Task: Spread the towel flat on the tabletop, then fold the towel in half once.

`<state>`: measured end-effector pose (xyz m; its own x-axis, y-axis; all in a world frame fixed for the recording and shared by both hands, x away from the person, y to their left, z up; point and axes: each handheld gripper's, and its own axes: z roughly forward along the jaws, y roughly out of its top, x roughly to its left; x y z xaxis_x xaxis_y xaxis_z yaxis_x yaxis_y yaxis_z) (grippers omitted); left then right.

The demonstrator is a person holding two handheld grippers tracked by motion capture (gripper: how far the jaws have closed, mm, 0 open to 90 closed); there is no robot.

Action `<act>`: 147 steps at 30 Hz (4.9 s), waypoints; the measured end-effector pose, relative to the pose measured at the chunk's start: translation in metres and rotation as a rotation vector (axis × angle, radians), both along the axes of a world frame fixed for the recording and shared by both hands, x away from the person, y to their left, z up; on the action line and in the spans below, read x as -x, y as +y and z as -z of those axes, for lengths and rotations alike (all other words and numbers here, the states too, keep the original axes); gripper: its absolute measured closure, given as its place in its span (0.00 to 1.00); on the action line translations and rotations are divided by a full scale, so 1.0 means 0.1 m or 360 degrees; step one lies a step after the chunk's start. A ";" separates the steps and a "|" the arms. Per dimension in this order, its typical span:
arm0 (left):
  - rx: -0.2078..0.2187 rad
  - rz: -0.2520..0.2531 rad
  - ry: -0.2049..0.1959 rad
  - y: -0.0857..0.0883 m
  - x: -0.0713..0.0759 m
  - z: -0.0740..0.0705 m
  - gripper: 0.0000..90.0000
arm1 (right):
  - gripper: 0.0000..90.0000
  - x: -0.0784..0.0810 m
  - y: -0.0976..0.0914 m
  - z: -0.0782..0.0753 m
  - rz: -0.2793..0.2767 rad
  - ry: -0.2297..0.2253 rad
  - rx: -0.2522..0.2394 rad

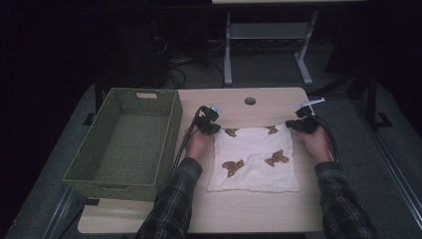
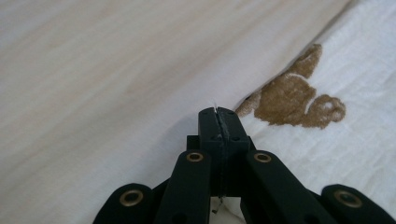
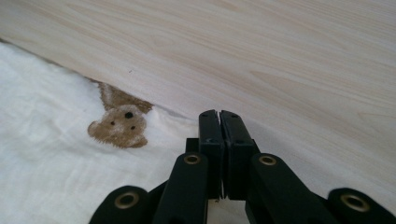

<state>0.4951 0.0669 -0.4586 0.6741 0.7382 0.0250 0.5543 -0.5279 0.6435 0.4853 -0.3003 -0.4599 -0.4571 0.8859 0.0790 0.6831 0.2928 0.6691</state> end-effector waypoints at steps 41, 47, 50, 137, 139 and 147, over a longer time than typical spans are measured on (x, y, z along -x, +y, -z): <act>0.0286 0.0035 -0.0150 0.32 0.89 -0.75 1.00 | 0.98 1.00 -0.16 -0.47 -0.0216 -0.0215 -0.0190; 0.0273 0.0100 -0.0139 0.34 1.08 -0.74 1.00 | 0.98 1.25 -0.16 -0.47 -0.0261 -0.0224 -0.0184; 0.0277 0.0130 -0.0121 0.36 1.18 -0.73 1.00 | 0.98 1.39 -0.18 -0.43 -0.0266 -0.0228 -0.0206; 0.0167 0.0166 0.0006 0.38 1.67 -0.36 0.60 | 0.83 1.88 -0.06 -0.08 -0.0324 -0.0053 -0.0155; 0.0167 0.0161 0.0001 0.35 1.58 -0.37 0.58 | 0.83 1.82 -0.06 -0.10 -0.0318 -0.0040 -0.0148; 0.0211 0.0135 0.0011 0.32 1.33 -0.38 0.55 | 0.82 1.58 -0.04 -0.16 -0.0269 -0.0068 -0.0160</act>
